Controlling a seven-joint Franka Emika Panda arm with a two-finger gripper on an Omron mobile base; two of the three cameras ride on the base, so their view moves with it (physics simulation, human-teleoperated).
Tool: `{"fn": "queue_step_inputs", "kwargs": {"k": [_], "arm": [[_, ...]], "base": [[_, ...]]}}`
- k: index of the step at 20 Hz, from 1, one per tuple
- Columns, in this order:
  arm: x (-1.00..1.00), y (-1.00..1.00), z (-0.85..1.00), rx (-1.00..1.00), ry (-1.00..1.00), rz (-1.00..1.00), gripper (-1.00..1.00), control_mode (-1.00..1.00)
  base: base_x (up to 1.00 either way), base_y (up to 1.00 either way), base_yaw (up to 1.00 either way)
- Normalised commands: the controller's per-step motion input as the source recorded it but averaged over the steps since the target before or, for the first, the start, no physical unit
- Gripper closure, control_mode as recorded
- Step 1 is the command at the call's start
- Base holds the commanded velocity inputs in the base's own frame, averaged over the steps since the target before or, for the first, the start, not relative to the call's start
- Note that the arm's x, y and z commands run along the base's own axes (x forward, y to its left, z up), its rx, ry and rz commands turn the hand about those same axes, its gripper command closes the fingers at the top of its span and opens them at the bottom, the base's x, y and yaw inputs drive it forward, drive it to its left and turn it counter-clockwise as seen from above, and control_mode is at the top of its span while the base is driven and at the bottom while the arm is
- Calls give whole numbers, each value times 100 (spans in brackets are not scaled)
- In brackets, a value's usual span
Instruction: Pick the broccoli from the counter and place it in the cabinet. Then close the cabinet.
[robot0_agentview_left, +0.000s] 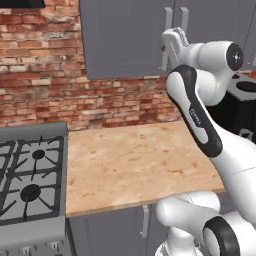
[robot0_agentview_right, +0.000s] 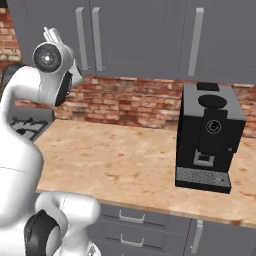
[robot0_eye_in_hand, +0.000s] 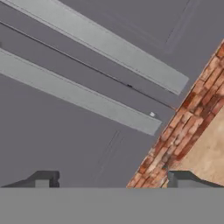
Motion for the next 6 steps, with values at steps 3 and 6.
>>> {"fn": "queue_step_inputs", "kwargs": {"k": [3, 6], "arm": [[-20, 0, -1, -10, 16, 0, -100, -100], [-47, -2, 0, -10, 4, 0, -100, -100]], "base": [[0, 0, 0], [0, 0, 0]]}}
